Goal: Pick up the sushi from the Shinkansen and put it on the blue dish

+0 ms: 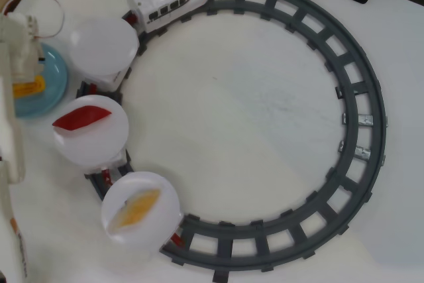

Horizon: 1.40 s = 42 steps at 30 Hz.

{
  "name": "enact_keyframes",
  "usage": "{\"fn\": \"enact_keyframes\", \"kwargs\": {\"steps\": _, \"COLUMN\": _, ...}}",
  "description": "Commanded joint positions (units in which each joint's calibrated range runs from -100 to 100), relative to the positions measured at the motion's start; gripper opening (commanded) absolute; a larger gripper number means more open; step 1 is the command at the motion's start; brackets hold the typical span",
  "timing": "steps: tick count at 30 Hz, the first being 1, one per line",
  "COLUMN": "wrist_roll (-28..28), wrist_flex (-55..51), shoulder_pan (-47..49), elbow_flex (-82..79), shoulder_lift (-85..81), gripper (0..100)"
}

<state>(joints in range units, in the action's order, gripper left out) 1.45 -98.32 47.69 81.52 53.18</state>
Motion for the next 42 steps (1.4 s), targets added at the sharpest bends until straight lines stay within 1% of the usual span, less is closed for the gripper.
{"fn": "enact_keyframes", "kwargs": {"steps": 1, "wrist_roll": -0.1, "wrist_flex": -1.0, "shoulder_pan": -1.3, "elbow_flex": 2.6, "shoulder_lift": -9.6, "gripper": 3}}
{"fn": "enact_keyframes", "kwargs": {"steps": 3, "wrist_roll": -0.1, "wrist_flex": -1.0, "shoulder_pan": -1.0, "elbow_flex": -0.9, "shoulder_lift": -13.7, "gripper": 3}}
{"fn": "enact_keyframes", "kwargs": {"steps": 5, "wrist_roll": -0.1, "wrist_flex": -1.0, "shoulder_pan": -1.3, "elbow_flex": -7.9, "shoulder_lift": -18.6, "gripper": 3}}
{"fn": "enact_keyframes", "kwargs": {"steps": 17, "wrist_roll": 0.9, "wrist_flex": 0.0, "shoulder_pan": -1.1, "elbow_flex": -58.2, "shoulder_lift": -55.5, "gripper": 3}}
{"fn": "enact_keyframes", "kwargs": {"steps": 19, "wrist_roll": 1.2, "wrist_flex": 2.4, "shoulder_pan": -0.9, "elbow_flex": -67.4, "shoulder_lift": -62.4, "gripper": 3}}
{"fn": "enact_keyframes", "kwargs": {"steps": 26, "wrist_roll": 2.4, "wrist_flex": 16.8, "shoulder_pan": -0.4, "elbow_flex": -105.6, "shoulder_lift": -91.3, "gripper": 3}}
{"fn": "enact_keyframes", "kwargs": {"steps": 28, "wrist_roll": 2.5, "wrist_flex": 21.2, "shoulder_pan": 1.0, "elbow_flex": -117.0, "shoulder_lift": -99.8, "gripper": 3}}
{"fn": "enact_keyframes", "kwargs": {"steps": 31, "wrist_roll": 2.5, "wrist_flex": 23.6, "shoulder_pan": 4.7, "elbow_flex": -131.1, "shoulder_lift": -111.0, "gripper": 3}}
{"fn": "enact_keyframes", "kwargs": {"steps": 33, "wrist_roll": 2.1, "wrist_flex": 23.7, "shoulder_pan": 6.4, "elbow_flex": -138.2, "shoulder_lift": -117.7, "gripper": 3}}
{"fn": "enact_keyframes", "kwargs": {"steps": 36, "wrist_roll": 2.0, "wrist_flex": 26.2, "shoulder_pan": 7.6, "elbow_flex": -144.0, "shoulder_lift": -124.7, "gripper": 3}}
{"fn": "enact_keyframes", "kwargs": {"steps": 42, "wrist_roll": 1.9, "wrist_flex": 29.7, "shoulder_pan": 7.2, "elbow_flex": -157.6, "shoulder_lift": -132.4, "gripper": 3}}
